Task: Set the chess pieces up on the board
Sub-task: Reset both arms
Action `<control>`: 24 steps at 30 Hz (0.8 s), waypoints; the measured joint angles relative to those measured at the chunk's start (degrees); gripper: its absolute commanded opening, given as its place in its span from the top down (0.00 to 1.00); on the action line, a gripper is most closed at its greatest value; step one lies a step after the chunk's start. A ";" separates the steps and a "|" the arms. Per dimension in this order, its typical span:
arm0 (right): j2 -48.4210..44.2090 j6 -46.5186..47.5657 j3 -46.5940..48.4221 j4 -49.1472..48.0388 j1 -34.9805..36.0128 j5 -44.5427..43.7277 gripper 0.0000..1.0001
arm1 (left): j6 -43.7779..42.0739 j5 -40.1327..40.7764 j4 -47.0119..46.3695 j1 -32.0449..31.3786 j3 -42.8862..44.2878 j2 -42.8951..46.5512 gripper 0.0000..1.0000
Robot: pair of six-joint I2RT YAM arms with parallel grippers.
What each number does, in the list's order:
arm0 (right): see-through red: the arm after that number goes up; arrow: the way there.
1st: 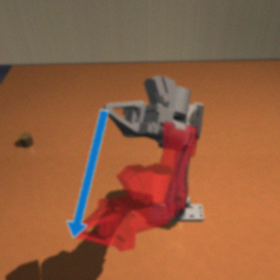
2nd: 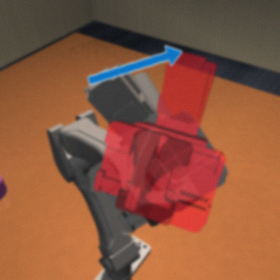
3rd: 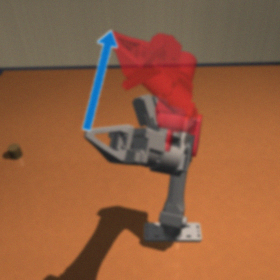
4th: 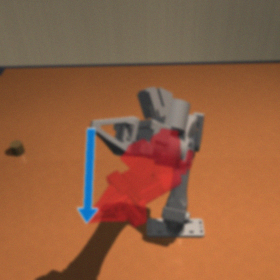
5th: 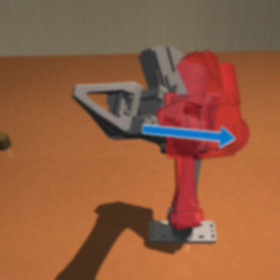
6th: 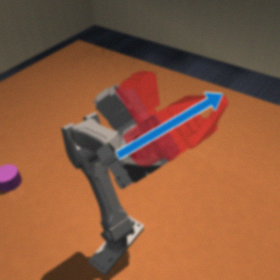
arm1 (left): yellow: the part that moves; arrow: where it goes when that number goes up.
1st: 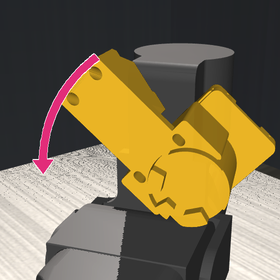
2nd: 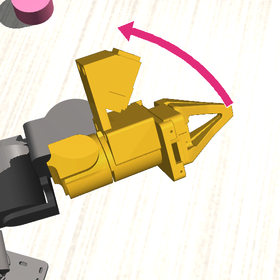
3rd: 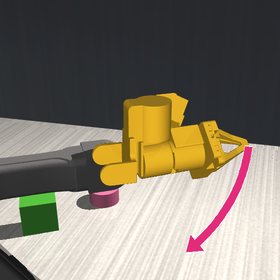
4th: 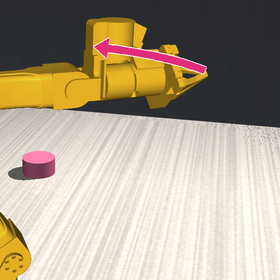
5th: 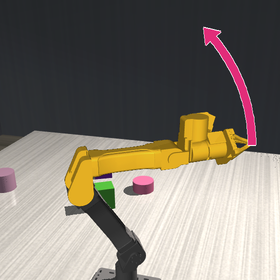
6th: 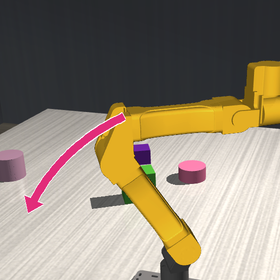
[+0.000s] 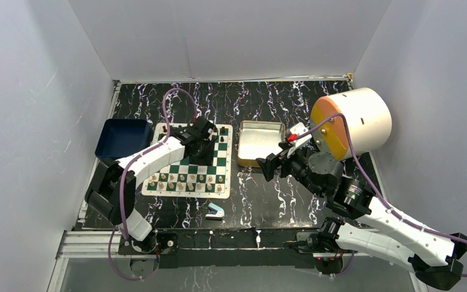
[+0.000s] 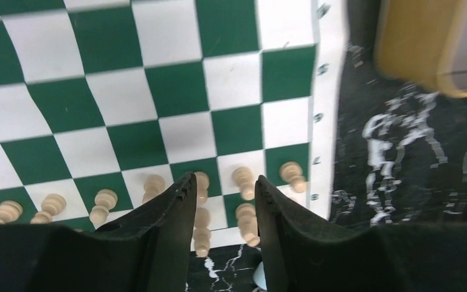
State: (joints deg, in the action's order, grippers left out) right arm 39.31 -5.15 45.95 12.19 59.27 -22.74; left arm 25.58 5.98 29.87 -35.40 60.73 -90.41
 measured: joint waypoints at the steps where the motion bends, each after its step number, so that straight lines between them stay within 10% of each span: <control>1: 0.00 -1.31 0.00 0.63 0.00 -0.20 0.01 | -0.04 -0.02 0.39 0.00 1.53 0.11 0.60; 21: 8.41 -23.28 8.83 14.19 0.00 -0.28 0.01 | 1.60 -3.85 2.75 0.00 13.86 24.87 0.45; 22: 8.39 -23.56 9.01 14.60 0.00 -0.31 0.01 | 1.97 -3.91 2.56 0.00 13.53 26.69 0.19; 24: 8.26 -24.30 9.01 15.17 0.00 -0.42 0.01 | 2.49 -3.85 2.08 0.00 12.04 30.82 0.11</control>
State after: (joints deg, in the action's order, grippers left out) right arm 47.57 -29.45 54.96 27.35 59.27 -23.16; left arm 28.08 2.13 31.94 -35.40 72.77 -59.59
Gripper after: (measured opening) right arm 0.985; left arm 0.707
